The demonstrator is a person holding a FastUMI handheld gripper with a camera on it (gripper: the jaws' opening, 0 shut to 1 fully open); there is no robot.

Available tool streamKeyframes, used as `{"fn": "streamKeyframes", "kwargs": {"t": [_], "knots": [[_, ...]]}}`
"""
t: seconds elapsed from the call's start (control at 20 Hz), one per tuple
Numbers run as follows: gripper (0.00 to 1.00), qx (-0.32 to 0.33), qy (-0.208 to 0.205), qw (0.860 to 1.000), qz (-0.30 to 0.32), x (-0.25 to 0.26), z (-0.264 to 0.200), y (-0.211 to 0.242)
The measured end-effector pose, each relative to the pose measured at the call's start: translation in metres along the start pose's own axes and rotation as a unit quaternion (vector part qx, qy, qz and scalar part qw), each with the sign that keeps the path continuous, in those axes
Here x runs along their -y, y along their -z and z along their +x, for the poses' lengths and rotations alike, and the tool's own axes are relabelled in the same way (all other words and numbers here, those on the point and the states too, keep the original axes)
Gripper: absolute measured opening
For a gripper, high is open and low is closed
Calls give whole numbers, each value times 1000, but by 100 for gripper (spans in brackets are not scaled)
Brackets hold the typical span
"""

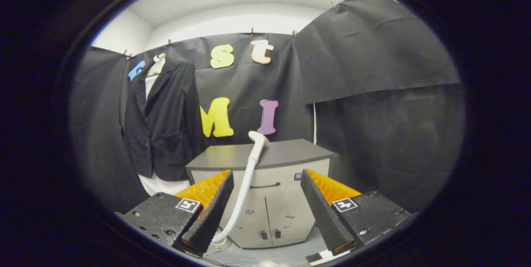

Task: Iron the clothes twice with a garment steamer, once on the left side and once on the right side.

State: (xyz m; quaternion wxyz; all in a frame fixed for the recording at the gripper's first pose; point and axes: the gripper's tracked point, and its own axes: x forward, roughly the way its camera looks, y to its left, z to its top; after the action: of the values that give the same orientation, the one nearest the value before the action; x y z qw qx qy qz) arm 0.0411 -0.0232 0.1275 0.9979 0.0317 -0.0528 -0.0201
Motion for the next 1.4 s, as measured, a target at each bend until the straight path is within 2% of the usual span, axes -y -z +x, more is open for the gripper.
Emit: {"fn": "streamKeyframes", "kwargs": {"t": [0.2, 0.35, 0.65, 0.95, 1.25, 1.4], "knots": [[100, 13, 12, 1000, -5, 16, 41, -48], [100, 20, 5, 1000, -14, 20, 79, -79], [100, -5, -23, 999, -37, 16, 183, -95], [100, -55, -58, 996, -31, 13, 283, -78], [99, -133, -91, 987, 1, 7, 352, -27], [92, -178, -102, 979, 16, -1, 383, 5]]}}
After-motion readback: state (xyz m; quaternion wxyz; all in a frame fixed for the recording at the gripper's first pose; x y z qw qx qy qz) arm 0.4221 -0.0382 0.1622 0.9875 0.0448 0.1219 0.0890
